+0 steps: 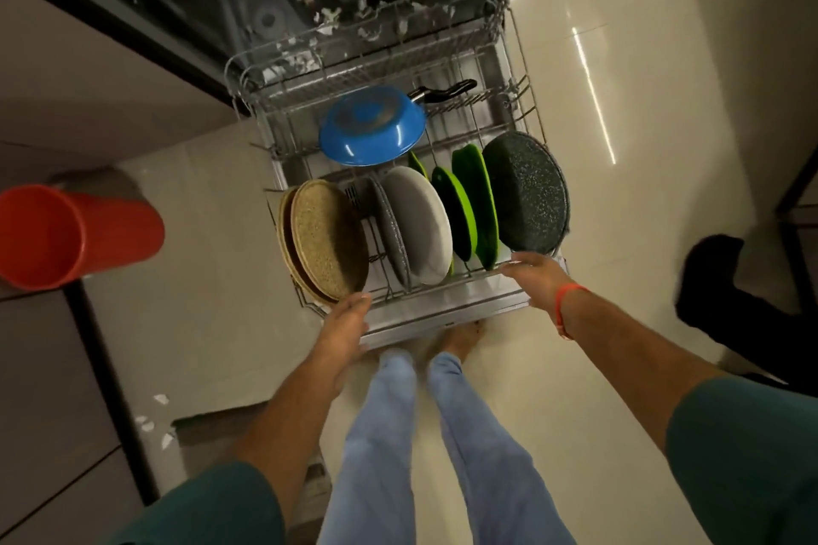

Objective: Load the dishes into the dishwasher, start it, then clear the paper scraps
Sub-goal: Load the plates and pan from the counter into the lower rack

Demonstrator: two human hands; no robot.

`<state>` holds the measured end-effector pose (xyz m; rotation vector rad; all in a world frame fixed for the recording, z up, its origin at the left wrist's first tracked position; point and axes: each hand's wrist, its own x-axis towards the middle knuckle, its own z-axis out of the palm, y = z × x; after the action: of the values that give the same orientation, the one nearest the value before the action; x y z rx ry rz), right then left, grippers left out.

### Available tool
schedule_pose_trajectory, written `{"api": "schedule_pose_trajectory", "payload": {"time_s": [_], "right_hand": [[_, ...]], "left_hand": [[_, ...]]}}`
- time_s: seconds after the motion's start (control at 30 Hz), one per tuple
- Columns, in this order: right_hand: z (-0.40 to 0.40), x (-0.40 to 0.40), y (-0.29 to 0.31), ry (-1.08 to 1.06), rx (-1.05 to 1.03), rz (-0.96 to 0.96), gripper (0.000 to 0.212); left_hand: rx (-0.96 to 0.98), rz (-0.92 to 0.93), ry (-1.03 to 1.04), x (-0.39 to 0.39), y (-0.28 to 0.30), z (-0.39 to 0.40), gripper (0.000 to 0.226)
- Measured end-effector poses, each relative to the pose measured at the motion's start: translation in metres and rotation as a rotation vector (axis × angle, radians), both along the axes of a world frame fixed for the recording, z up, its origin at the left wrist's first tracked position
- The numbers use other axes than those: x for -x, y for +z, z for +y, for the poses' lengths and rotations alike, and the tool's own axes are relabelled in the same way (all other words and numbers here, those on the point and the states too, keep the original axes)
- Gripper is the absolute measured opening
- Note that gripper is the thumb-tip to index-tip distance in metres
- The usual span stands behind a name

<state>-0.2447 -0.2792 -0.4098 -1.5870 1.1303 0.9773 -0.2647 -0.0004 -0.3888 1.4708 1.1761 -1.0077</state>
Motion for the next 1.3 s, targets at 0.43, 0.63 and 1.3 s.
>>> {"api": "schedule_pose_trajectory", "payload": {"time_s": [0.43,0.63,1.3], "right_hand": [[0.031,-0.028,-0.031,-0.016,-0.002,0.107,0.060],[0.045,-0.054,-0.050,-0.155,-0.005,0.014,0.043],[0.028,-0.026,-0.062,-0.210,-0.069,0.247,0.016]], "left_hand": [[0.070,0.239,0.250,-0.005,-0.057,-0.008,0.017],[0.147,0.247,0.427,-0.021,-0.075,0.008,0.053],[0.168,0.218,0.817,-0.009,-0.085,-0.006,0.015]]}}
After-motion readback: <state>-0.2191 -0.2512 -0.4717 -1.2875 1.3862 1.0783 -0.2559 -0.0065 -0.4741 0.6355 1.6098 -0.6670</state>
